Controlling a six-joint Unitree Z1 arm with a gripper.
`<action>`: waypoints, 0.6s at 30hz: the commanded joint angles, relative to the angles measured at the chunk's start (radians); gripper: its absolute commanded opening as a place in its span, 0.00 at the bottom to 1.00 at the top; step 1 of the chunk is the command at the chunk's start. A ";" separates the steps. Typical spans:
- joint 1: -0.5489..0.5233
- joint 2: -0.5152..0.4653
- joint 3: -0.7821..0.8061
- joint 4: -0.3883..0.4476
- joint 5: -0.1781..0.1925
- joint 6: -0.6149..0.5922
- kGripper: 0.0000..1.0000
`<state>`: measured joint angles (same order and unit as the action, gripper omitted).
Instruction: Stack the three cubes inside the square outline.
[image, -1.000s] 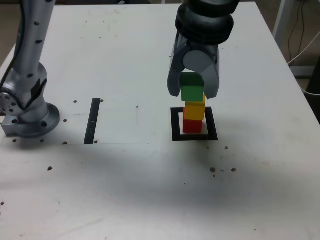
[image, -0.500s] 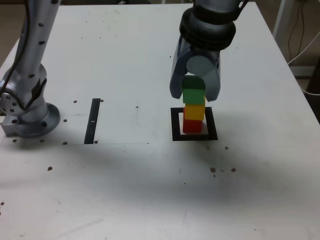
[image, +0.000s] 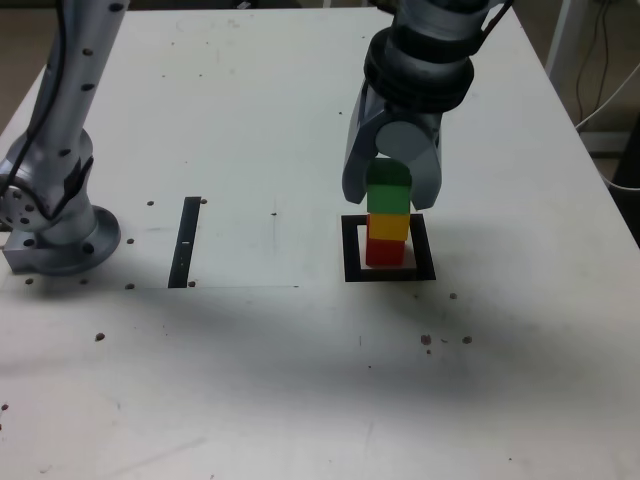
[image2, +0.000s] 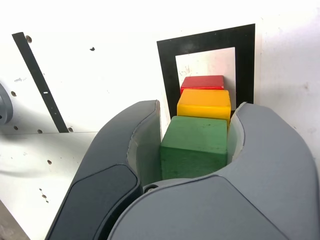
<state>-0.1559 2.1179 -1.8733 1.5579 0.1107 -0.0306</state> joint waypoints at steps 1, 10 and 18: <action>0.005 0.004 0.008 0.001 -0.004 0.005 0.56; 0.007 0.004 0.016 -0.009 -0.009 0.014 0.90; 0.007 -0.008 0.015 -0.005 -0.003 0.014 0.98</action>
<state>-0.1508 2.1185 -1.8560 1.5463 0.1046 -0.0180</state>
